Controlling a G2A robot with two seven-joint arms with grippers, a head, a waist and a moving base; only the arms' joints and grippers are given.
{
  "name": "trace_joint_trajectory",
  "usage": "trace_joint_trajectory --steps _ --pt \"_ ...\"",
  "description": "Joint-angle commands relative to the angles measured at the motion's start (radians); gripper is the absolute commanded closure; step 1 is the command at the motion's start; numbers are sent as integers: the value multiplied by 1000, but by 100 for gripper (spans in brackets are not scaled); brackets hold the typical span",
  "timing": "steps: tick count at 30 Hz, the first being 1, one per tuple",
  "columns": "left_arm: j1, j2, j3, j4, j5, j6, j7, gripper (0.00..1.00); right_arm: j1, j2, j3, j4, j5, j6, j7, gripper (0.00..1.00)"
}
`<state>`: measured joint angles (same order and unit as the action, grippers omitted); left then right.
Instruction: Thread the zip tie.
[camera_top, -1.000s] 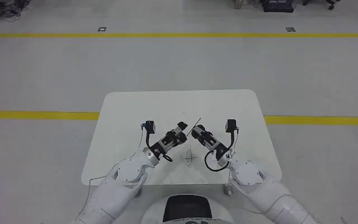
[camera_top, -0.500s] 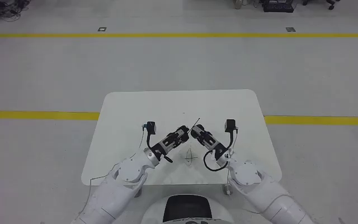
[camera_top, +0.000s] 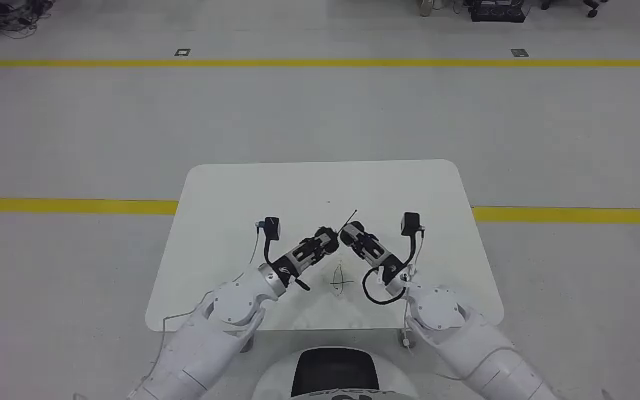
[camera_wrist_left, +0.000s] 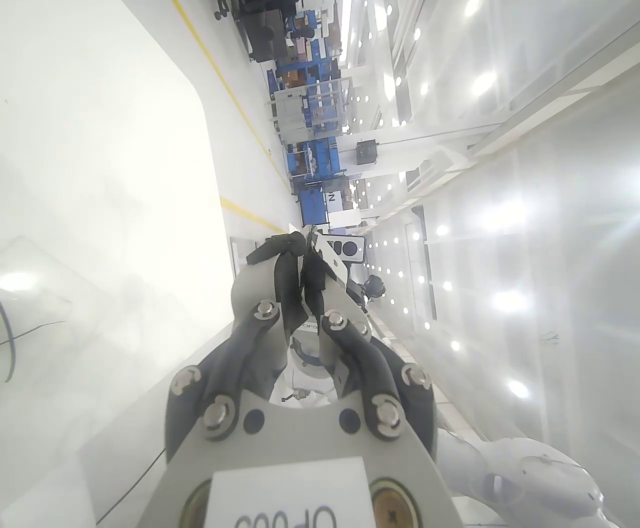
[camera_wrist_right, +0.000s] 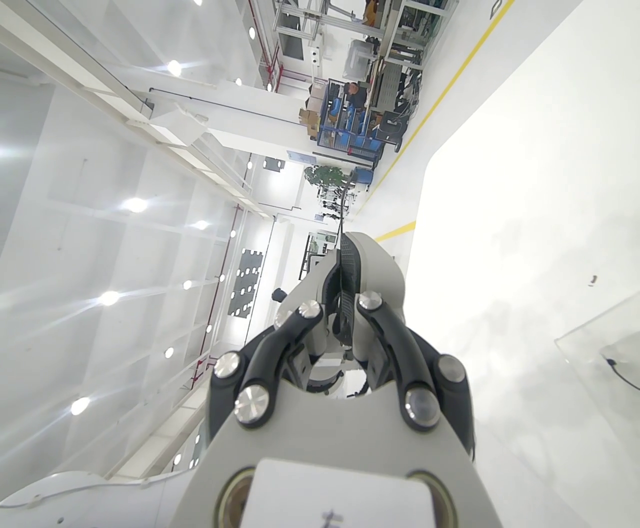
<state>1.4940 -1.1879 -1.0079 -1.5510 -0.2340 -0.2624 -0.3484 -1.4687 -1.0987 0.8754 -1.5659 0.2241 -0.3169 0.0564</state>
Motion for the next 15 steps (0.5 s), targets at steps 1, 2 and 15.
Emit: trace_joint_trajectory --steps 1,2,15 --pt "-1 0 1 1 0 -1 0 87 -2 -3 4 1 -2 -1 2 100" --pt "-1 0 1 1 -1 -1 0 86 -3 -4 5 1 -3 0 3 100" --pt "-4 2 6 3 -3 -1 -5 84 -13 -21 26 10 -9 -6 13 100"
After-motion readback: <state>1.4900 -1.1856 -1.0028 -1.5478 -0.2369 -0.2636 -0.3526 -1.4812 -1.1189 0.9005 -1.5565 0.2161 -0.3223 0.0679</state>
